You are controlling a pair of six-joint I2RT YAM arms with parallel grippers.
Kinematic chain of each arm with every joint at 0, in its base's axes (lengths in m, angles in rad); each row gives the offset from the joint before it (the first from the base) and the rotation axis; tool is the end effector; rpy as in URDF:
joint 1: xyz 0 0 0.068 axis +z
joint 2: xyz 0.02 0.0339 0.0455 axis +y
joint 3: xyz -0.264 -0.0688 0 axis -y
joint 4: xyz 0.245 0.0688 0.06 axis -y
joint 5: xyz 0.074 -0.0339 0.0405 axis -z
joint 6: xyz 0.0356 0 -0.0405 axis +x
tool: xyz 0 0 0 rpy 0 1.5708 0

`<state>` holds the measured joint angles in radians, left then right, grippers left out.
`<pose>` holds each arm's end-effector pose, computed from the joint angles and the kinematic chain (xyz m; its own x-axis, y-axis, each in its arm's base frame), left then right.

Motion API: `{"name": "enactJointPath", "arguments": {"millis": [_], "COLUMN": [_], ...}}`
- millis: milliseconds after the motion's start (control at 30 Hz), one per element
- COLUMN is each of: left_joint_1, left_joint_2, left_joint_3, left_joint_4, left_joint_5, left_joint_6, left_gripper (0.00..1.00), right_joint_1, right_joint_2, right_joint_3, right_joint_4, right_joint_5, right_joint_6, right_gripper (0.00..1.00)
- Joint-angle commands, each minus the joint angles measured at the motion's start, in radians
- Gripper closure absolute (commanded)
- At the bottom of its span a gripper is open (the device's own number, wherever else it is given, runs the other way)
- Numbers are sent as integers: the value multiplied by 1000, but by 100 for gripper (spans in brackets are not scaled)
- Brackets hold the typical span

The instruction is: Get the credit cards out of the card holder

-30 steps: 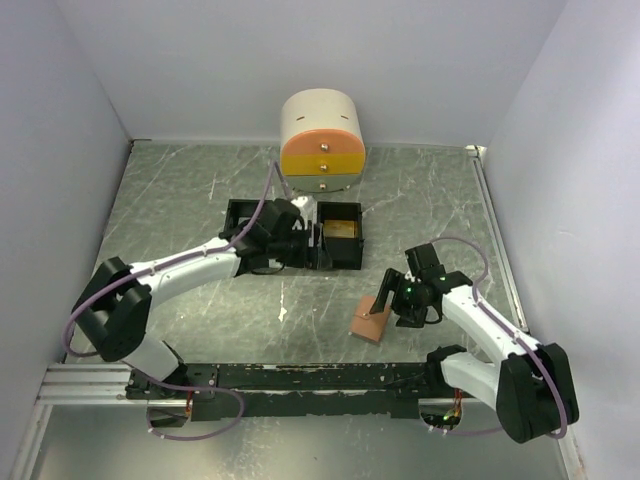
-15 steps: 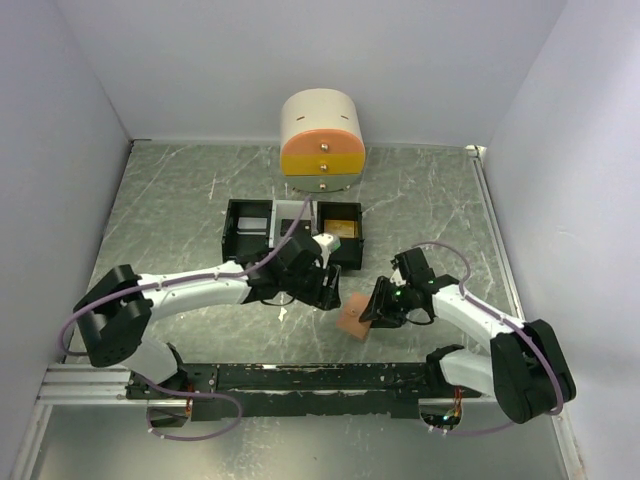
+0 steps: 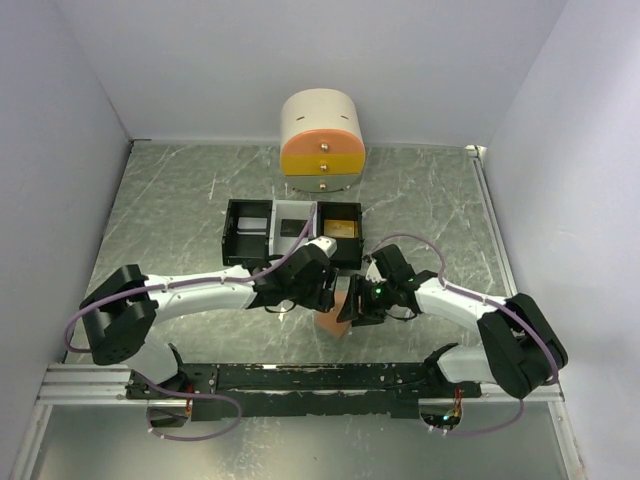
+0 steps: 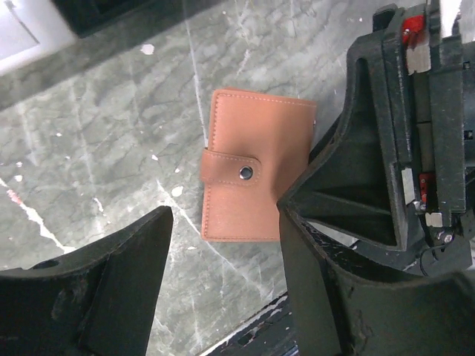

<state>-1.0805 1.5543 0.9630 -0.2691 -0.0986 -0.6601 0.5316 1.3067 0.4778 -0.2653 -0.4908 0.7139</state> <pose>0.1556 -0.2841 0.2077 -0.8018 0.2062 -0.5609 0.4507 0.8250 -0.3409 0.1718 0.1205 0.1346 -0.9937 0.0856 -0.0725 0.0227 0.7867 0.6169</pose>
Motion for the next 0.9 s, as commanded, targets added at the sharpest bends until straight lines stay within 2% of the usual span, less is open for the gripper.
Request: {"name": "enactJointPath", "arguments": {"millis": [0, 100, 200, 467, 600, 867], "left_joint_1": [-2, -2, -2, -16, -37, -66], "left_joint_2": [-44, -29, -4, 89, 156, 315], "left_joint_3": [1, 9, 29, 95, 155, 316], "left_joint_4": [-29, -31, -26, -14, -51, -182], "left_joint_5": [-95, -87, -66, -8, -33, -112], "left_joint_6": [-32, -13, 22, 136, 174, 192], "left_gripper": [29, 29, 30, 33, 34, 38], "right_joint_1": [1, -1, -11, -33, -33, -34], "right_joint_2": [-23, -38, -52, 4, 8, -31], "right_joint_3": [7, -1, -27, -94, -110, -122], "right_joint_4": [-20, -39, -33, 108, 122, 104], "right_joint_5": [115, 169, 228, 191, 224, 272], "right_joint_6": [-26, 11, 55, 134, 140, 110], "right_gripper": [47, 45, 48, 55, 62, 66]}}
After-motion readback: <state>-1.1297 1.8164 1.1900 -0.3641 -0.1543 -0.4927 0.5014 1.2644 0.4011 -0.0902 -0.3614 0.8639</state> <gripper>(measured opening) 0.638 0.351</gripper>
